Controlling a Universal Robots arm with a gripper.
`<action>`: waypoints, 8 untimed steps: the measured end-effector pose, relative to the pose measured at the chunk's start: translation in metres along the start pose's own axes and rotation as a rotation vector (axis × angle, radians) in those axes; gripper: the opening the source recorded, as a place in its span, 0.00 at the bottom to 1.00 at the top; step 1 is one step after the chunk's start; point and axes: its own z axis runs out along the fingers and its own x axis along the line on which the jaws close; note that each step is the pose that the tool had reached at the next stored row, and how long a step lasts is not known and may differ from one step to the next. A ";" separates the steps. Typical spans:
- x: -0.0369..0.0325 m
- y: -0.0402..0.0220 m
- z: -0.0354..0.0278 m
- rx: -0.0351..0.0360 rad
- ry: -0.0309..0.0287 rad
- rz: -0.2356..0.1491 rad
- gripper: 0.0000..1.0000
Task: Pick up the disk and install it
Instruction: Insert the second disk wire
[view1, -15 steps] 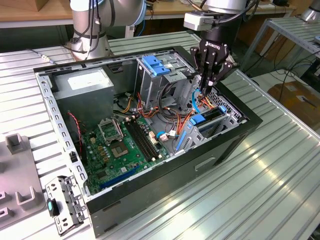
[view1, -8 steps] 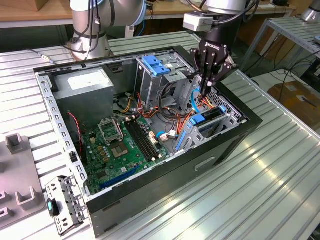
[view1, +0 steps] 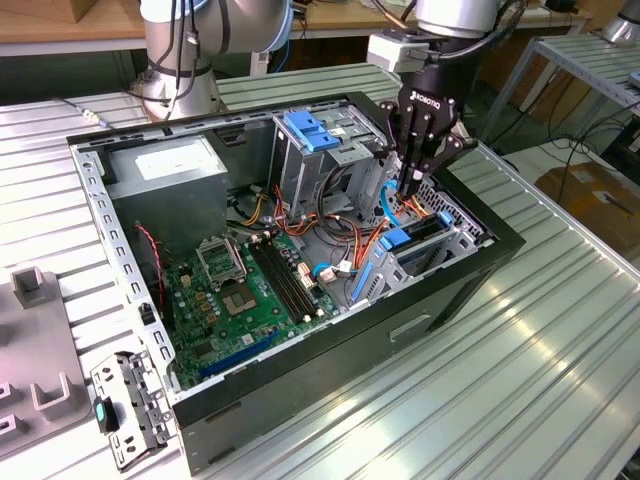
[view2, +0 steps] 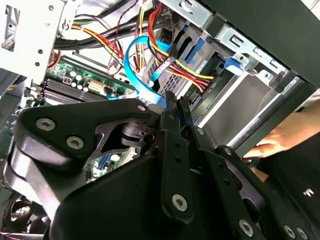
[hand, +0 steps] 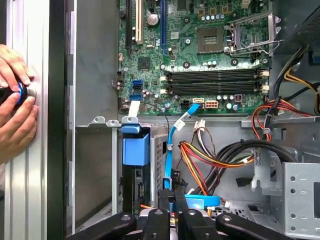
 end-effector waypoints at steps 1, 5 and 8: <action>0.0032 0.0000 0.0011 0.0000 -0.0056 0.000 0.16; 0.0178 0.0000 0.0061 0.0009 -0.0296 -0.001 0.16; 0.0242 0.0006 0.0082 0.0157 -0.0490 0.000 0.16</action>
